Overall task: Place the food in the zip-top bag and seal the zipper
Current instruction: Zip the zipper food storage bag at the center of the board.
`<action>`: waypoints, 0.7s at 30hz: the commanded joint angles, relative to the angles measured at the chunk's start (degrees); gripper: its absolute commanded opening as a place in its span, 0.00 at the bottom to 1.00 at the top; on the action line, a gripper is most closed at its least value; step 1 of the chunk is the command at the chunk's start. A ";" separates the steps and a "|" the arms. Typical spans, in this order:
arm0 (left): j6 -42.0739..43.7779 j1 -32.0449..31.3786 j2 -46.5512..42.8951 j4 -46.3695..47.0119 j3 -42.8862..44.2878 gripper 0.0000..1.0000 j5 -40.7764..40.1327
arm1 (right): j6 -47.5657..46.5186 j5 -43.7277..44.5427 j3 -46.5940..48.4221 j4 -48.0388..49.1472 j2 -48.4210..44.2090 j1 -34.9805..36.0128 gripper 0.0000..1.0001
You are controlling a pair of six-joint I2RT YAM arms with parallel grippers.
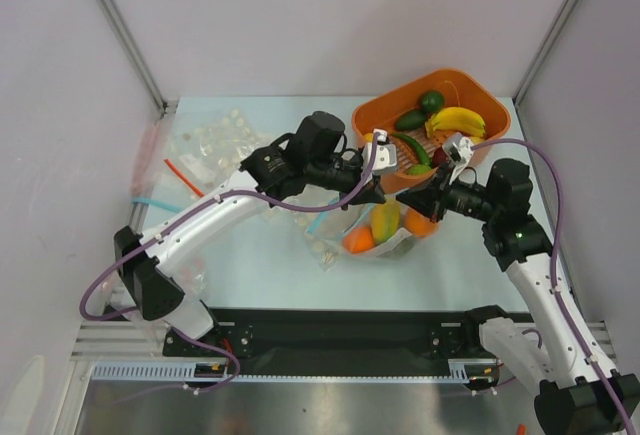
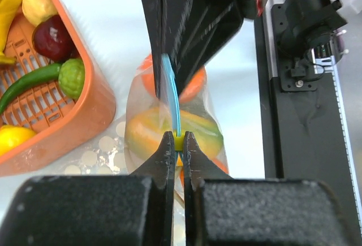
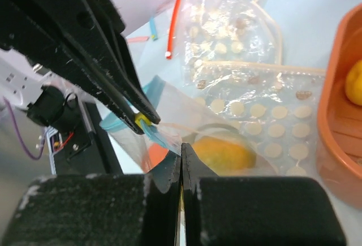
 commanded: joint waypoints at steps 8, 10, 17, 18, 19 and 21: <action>-4.88 1.83 -9.86 3.08 -11.24 0.00 -5.18 | 11.70 21.89 -0.09 6.54 -1.40 -6.56 0.00; -5.75 2.01 -11.09 4.05 -13.97 0.00 -6.85 | 12.77 24.28 -0.35 6.72 -1.67 -7.53 0.00; -9.27 3.41 -16.54 5.10 -20.56 0.00 -9.49 | 13.66 39.65 0.17 3.47 -1.14 -8.76 0.00; -10.14 3.41 -17.76 5.28 -21.88 0.00 -9.84 | 13.65 41.06 0.96 1.29 -0.18 -8.76 0.00; -10.50 3.50 -18.30 5.45 -22.59 0.00 -10.28 | 13.74 43.95 1.40 0.14 0.26 -8.68 0.00; -11.55 3.50 -19.79 5.45 -24.08 0.00 -11.16 | 14.35 46.25 2.19 -2.94 1.23 -8.68 0.00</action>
